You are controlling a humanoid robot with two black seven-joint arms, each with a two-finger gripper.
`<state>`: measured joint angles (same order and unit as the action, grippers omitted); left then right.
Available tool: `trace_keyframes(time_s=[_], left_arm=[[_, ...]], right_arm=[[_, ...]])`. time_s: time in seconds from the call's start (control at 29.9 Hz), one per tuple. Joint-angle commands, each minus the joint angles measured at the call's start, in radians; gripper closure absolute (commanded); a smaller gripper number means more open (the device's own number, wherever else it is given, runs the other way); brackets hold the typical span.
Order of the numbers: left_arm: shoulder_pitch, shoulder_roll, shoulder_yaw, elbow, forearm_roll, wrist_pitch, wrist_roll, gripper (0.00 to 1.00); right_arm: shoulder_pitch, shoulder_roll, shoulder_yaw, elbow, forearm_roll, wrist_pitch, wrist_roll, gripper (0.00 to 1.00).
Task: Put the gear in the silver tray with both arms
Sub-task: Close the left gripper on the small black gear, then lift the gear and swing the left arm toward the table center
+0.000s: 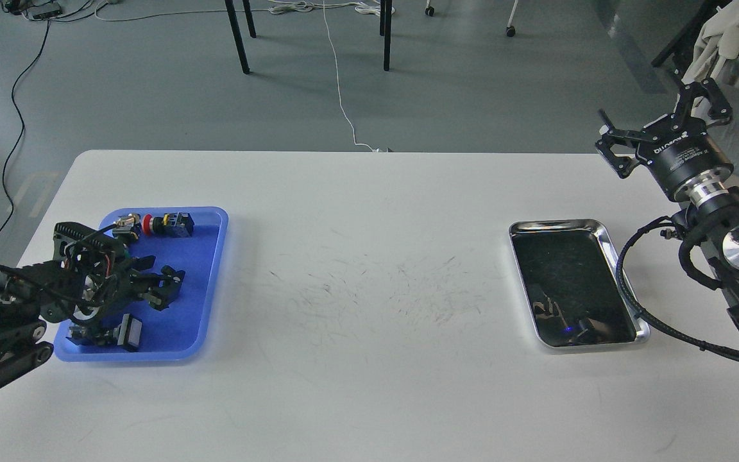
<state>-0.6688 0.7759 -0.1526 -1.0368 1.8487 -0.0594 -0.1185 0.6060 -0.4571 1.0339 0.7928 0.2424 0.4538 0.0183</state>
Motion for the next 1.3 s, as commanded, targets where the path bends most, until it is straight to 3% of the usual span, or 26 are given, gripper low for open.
trace_keyframes(time_s=[0.0, 0.1, 0.27, 0.6, 0.8, 0.97, 1.07, 1.27], left_arm=[[0.002, 0.002, 0.001, 0.0, 0.001, -0.003, 0.0, 0.67], [0.008, 0.003, 0.001, 0.0, 0.001, -0.005, -0.001, 0.78], [0.008, 0.002, -0.001, 0.0, 0.001, -0.005, -0.001, 0.87], [-0.041, 0.031, -0.018, -0.035, -0.008, -0.002, -0.009, 0.88], [-0.224, 0.089, -0.019, -0.166, -0.043, -0.003, -0.003, 0.88], [-0.279, 0.071, -0.016, -0.317, -0.048, -0.01, 0.003, 0.88], [-0.275, -0.018, -0.013, -0.384, -0.046, -0.014, 0.042, 0.88], [-0.259, -0.304, -0.005, -0.358, -0.036, -0.005, 0.072, 0.88]], right_arm=[[0.0, 0.002, 0.0, 0.0, 0.0, 0.0, 0.0, 0.01], [0.0, 0.002, 0.0, 0.0, 0.0, 0.0, 0.0, 0.01], [0.0, 0.002, 0.002, -0.003, 0.0, 0.0, 0.0, 0.01], [0.001, 0.0, 0.002, -0.004, 0.0, 0.0, 0.0, 0.01], [0.011, -0.006, -0.001, -0.007, -0.002, 0.0, -0.001, 0.01], [0.029, -0.021, -0.011, -0.017, -0.002, 0.0, -0.006, 0.01], [0.031, -0.037, -0.029, -0.02, -0.003, -0.004, -0.008, 0.01], [0.038, -0.04, -0.043, -0.021, -0.005, -0.02, -0.009, 0.01]])
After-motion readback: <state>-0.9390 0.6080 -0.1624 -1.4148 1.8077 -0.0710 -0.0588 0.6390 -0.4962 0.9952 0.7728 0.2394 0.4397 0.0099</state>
